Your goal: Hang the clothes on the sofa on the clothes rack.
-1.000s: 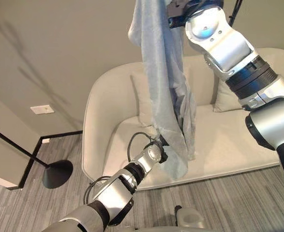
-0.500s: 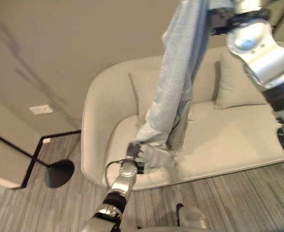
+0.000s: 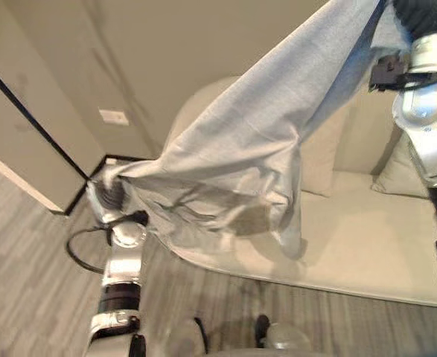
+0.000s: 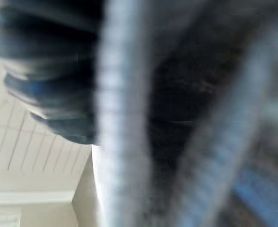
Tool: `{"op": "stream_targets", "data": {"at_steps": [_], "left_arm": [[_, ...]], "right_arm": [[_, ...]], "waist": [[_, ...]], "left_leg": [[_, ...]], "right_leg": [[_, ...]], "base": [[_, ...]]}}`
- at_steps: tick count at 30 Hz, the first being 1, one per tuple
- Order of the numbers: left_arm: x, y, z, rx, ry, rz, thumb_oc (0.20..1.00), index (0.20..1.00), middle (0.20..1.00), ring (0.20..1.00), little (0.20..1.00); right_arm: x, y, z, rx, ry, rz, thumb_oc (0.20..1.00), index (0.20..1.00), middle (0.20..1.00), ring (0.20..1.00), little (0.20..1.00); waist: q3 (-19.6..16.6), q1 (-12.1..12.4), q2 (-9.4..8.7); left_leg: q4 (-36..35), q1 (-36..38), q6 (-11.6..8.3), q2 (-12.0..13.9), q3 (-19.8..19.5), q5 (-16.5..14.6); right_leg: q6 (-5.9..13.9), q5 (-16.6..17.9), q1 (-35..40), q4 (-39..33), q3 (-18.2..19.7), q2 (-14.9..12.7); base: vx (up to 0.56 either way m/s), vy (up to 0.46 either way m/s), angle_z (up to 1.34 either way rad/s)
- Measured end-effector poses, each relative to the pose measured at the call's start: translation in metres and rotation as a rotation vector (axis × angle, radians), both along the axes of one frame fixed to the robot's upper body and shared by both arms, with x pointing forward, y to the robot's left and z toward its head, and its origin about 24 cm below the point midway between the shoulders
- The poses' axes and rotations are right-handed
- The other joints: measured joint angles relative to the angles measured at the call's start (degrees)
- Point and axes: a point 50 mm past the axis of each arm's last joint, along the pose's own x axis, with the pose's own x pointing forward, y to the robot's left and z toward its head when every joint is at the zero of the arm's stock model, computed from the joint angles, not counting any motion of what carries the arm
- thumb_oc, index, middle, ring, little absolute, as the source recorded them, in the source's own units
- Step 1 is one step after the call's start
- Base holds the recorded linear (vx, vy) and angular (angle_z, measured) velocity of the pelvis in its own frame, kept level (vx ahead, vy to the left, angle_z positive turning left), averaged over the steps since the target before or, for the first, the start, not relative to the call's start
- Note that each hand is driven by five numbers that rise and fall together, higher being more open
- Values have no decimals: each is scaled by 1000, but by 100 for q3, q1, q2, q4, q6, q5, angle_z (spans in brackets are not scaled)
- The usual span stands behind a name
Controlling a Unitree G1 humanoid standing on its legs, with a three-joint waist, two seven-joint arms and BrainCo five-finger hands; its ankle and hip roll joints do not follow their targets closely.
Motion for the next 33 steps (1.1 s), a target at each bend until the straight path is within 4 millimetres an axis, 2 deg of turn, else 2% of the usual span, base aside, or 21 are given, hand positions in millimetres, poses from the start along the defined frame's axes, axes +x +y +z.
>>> {"op": "stream_targets", "data": {"at_steps": [3, 5, 6, 7, 9, 10, 11, 13, 15, 17, 18, 19, 20, 21, 23, 24, 27, 29, 30, 32, 33], "left_arm": [[-1, 8, 20, 57, -57, 31, 200, 200, 200, 200, 200], [5, 4, 34, 74, -101, 26, 200, 200, 200, 200, 200], [7, 2, 37, 75, -116, 18, 200, 200, 200, 200, 200], [13, 0, 47, 102, -133, 5, 200, 200, 200, 200, 200], [27, -8, 81, 181, -206, -47, 200, 200, 200, 200, 200], [41, -18, 95, 250, -189, -107, 200, 200, 200, 200, 200], [46, -24, 105, 282, -197, -143, 200, 200, 200, 200, 200], [51, -41, 115, 350, -209, -219, 200, 200, 200, 200, 200], [48, -46, 122, 439, -220, -255, 200, 200, 200, 200, 200], [40, -35, 129, 508, -219, -229, 200, 200, 200, 200, 200], [32, -20, 134, 552, -208, -185, 200, 200, 200, 200, 200], [29, -11, 133, 563, -190, -160, 200, 200, 200, 200, 200], [30, -6, 127, 541, -170, -143, 200, 200, 200, 200, 200], [28, -3, 124, 534, -164, -125, 200, 200, 200, 200, 200], [27, -4, 128, 572, -178, -105, 200, 200, 200, 200, 200], [21, 0, 137, 580, -234, -62, 200, 200, 200, 200, 200], [15, 4, 146, 534, -319, 2, 200, 200, 200, 200, 200], [18, 0, 144, 519, -320, -11, 200, 200, 200, 200, 200], [19, -3, 144, 516, -327, -24, 200, 200, 200, 200, 200], [18, -7, 145, 511, -339, -42, 200, 200, 200, 200, 200], [16, -12, 142, 465, -367, -45, 200, 200, 200, 200, 200]], "right_arm": [[-5, -21, -19, 40, 38, -76, 200, 200, 200, 200, 200], [-5, -21, -37, 60, 86, -84, 200, 200, 200, 200, 200], [-4, -18, -38, 41, 94, -81, 200, 200, 200, 200, 200], [-5, -9, -42, 54, 82, -60, 200, 200, 200, 200, 200], [-5, 8, -46, 44, 80, -7, 200, 200, 200, 200, 200], [0, 35, -38, 81, 58, 82, 200, 200, 200, 200, 200], [-5, 46, -27, 81, 10, 126, 200, 200, 200, 200, 200], [-21, 41, -20, 107, -72, 124, 200, 200, 200, 200, 200], [-32, 15, -30, 136, -93, 12, 200, 200, 200, 200, 200], [-33, 1, -33, 163, -79, -59, 200, 200, 200, 200, 200], [-32, 0, -35, 183, -68, -76, 200, 200, 200, 200, 200], [-31, -3, -39, 177, -50, -103, 200, 200, 200, 200, 200], [-29, -6, -42, 167, -31, -123, 200, 200, 200, 200, 200], [-26, -4, -39, 137, -30, -135, 200, 200, 200, 200, 200], [-26, -6, -38, 102, -39, -165, 200, 200, 200, 200, 200], [-27, -7, -29, 34, -71, -198, 200, 200, 200, 200, 200], [-32, -12, -14, -44, -145, -262, 200, 200, 200, 200, 200], [-25, -21, -14, -56, -122, -317, 200, 200, 200, 200, 200], [-20, -29, -17, -55, -95, -361, 200, 200, 200, 200, 200], [-19, -36, -15, -70, -102, -410, 200, 200, 200, 200, 200], [-20, -40, -14, -58, -107, -430, 200, 200, 200, 200, 200]], "waist": [[-21, -70, 279], [-190, -74, 698], [-252, -21, 836], [-355, 146, 923], [-455, 195, 158], [-427, 346, 65], [-323, 415, 201], [-307, 420, 252], [-390, 389, 395], [-405, 379, 557], [-342, 395, 731], [-297, 422, 834], [-302, 367, 896], [-235, 345, 1106], [-227, 303, 1202], [-211, 306, 1282], [-99, 13, 1359], [22, -366, 1338], [24, -439, 1222], [-69, -364, 1023], [-65, -278, 1031]], "left_leg": [[-1182, 281, -55, 511, 59, 24], [-2718, 714, -53, 498, -463, 111], [-2723, 689, 94, 529, -571, 18], [-2717, 712, -151, 447, -716, 330], [-2126, 371, -156, -154, -613, 121], [-483, -318, -3, -155, -678, -856], [4, -445, 29, -168, -670, -1345], [654, -593, 202, -416, -464, -1777], [742, -567, 442, -712, -282, -1958], [512, -438, 746, -770, 83, -1977], [30, -124, 899, -767, 358, -1810], [-384, 197, 854, -837, 458, -1649], [-622, 431, 729, -945, 412, -1511], [-769, 754, 884, -1033, 485, -1480], [-1011, 1140, 832, -1009, 477, -1466], [-1559, 1554, 1006, -1141, 203, -1424], [-1915, 1766, 1258, -1393, -241, -1458], [-1946, 1995, 1193, -1497, -394, -1379], [-1957, 2125, 1151, -1617, -505, -1396], [-1999, 2288, 1034, -1901, -546, -1435], [-1848, 2248, 931, -1913, -546, -1480]], "right_leg": [[250, -52, 30, -21, -3, 9], [498, -61, 90, -130, 174, 0], [623, -74, 84, -150, 318, -28], [771, -129, 44, -123, 574, -149], [559, -22, -107, 24, 1052, -695], [487, 422, -125, -50, 1920, -838], [419, 407, -114, 26, 2263, -889], [295, 349, -31, 184, 2206, -1224], [-141, 466, -210, 649, 1570, -1491], [-638, 1519, -620, 824, 1402, -1514], [-605, 2151, -1003, 1051, 1105, -1561], [-716, 1712, -1156, 1434, 871, -1572], [-577, 1245, -1102, 1585, 832, -1552], [-41, 704, -1006, 1875, 931, -1221], [120, 122, -936, 2526, 900, -746], [247, -527, -1087, 3278, 1035, -113], [149, -1166, -1805, 4056, 982, 732], [15, -1205, -2269, 3728, 988, 1084], [-104, -771, -2353, 2997, 1386, 1179], [-276, 140, -1966, 1941, 1299, 956], [-138, 133, -1651, 1425, 1252, 865]], "base": [[284, 234, 22], [306, 254, -11], [277, 305, -59], [240, 369, -71], [365, 824, -21], [393, 1191, -3], [366, 1181, -25], [291, 713, 0], [302, 735, 0], [179, 586, -58], [47, 386, -104], [60, 631, -88], [71, 805, -52], [73, 790, -28], [58, 553, -22], [70, 474, 0], [92, 281, 25], [102, 146, 67], [76, 93, 66], [13, -20, 9], [17, -53, -12]]}}
